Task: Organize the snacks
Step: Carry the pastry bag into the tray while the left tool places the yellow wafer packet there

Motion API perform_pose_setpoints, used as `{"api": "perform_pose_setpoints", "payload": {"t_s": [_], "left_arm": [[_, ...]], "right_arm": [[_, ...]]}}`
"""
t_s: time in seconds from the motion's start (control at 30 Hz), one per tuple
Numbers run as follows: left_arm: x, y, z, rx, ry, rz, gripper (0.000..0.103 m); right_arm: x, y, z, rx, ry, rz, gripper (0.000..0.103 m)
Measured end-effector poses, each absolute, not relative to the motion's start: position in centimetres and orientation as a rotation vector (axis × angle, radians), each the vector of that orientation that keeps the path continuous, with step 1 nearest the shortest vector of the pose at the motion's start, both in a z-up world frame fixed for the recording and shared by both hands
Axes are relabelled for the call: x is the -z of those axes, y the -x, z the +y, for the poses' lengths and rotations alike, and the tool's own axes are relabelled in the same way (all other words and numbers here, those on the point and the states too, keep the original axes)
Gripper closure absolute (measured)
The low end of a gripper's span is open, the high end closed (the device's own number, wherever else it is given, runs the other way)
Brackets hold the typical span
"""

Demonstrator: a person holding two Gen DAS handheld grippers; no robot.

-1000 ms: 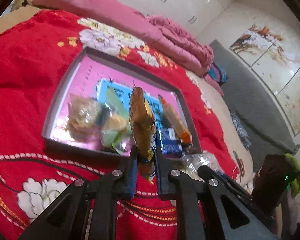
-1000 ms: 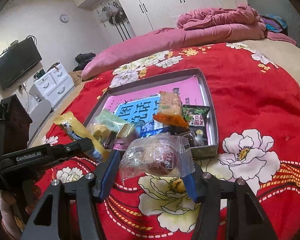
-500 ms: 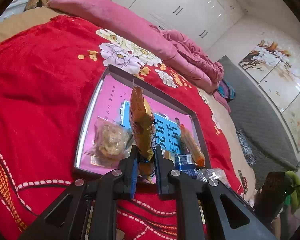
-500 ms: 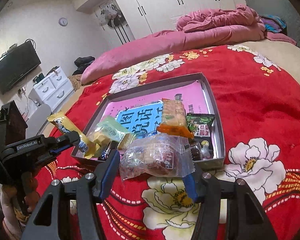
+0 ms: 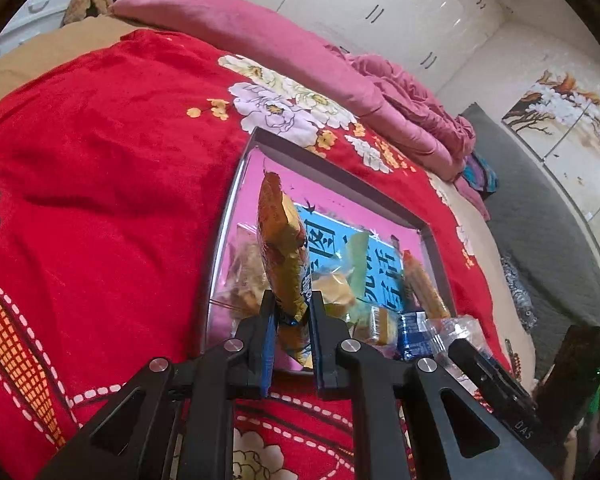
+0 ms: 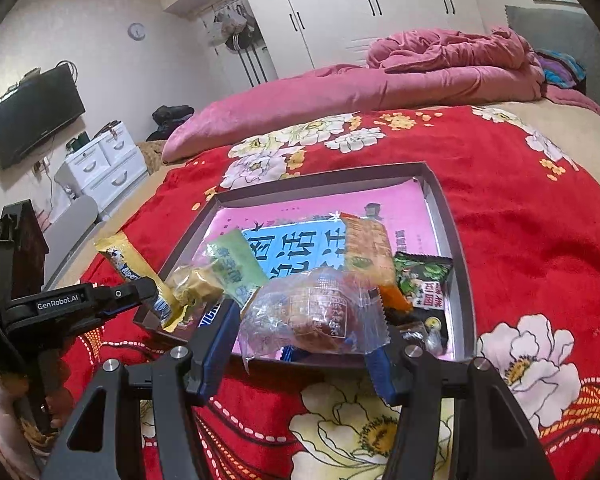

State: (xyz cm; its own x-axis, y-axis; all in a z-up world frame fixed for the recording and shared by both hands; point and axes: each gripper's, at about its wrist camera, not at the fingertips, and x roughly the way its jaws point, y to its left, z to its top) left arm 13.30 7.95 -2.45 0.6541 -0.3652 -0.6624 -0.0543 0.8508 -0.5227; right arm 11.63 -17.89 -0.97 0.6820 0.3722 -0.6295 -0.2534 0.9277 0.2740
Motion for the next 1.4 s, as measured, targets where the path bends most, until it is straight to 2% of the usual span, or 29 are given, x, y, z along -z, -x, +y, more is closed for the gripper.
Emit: {"api": "perform_pose_setpoints", "payload": {"t_s": [0.73, 1.4], "left_arm": [[2.7, -13.5, 4.8, 0.173, 0.372, 0.889, 0.088], [2.9, -13.8, 3.5, 0.186, 0.352, 0.910, 0.088]], "right_arm": [[1.9, -13.5, -16.8, -0.332, -0.075, 0.755, 0.044], [2.0, -12.8, -15.8, -0.280, 0.017, 0.742, 0.042]]}}
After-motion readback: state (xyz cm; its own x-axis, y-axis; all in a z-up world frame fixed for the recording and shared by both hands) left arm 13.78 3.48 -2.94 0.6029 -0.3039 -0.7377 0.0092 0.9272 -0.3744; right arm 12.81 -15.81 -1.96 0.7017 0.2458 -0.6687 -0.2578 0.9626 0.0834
